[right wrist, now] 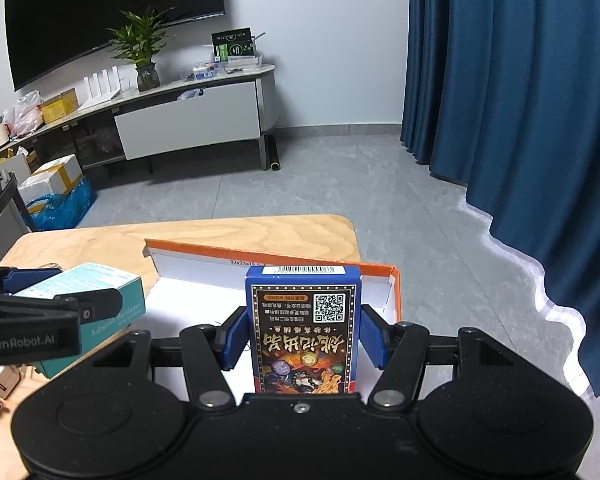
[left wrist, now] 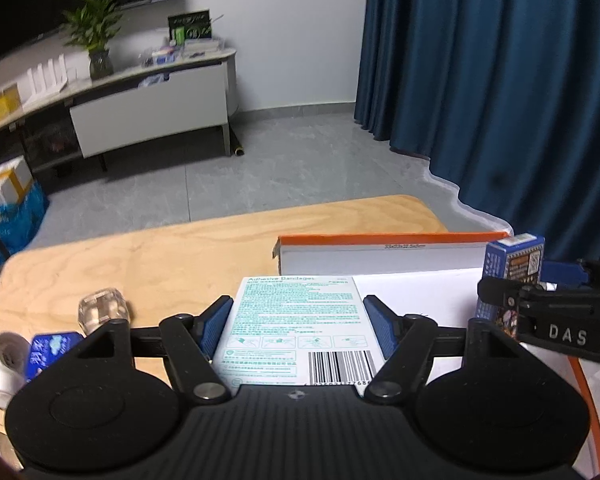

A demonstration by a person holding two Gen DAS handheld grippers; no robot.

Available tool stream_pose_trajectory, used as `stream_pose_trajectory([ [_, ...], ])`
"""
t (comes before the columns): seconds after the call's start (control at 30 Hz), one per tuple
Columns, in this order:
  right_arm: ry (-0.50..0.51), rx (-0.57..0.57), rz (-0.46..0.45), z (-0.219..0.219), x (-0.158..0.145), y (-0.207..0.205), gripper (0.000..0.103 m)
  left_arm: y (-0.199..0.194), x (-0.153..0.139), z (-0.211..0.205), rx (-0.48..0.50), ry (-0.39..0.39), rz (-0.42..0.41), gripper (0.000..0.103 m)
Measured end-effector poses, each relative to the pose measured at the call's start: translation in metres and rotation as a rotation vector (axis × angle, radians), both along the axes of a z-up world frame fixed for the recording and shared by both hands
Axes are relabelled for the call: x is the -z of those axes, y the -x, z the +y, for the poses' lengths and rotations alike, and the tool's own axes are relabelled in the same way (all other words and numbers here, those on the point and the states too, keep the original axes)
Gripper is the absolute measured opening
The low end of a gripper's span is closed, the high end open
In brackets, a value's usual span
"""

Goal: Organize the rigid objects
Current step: 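Carry the teal-white box and red card box into the orange tray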

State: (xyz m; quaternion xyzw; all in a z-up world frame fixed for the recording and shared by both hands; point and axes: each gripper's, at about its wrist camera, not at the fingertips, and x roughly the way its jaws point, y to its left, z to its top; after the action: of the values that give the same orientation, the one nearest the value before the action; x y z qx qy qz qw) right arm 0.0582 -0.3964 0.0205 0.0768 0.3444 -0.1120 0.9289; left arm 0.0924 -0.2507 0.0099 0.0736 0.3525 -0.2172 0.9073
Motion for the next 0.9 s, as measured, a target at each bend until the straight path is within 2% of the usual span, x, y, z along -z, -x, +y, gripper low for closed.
stream_pose_trajectory([
  [0.5, 0.015, 0.02, 0.001, -0.003, 0.006, -0.009, 0.071, -0.007, 0.01, -0.023, 0.071, 0.023, 0.003, 0.072],
  [0.9, 0.021, 0.043, 0.005, -0.005, 0.008, -0.012, 0.071, -0.011, 0.016, -0.026, 0.079, 0.028, 0.02, 0.072],
])
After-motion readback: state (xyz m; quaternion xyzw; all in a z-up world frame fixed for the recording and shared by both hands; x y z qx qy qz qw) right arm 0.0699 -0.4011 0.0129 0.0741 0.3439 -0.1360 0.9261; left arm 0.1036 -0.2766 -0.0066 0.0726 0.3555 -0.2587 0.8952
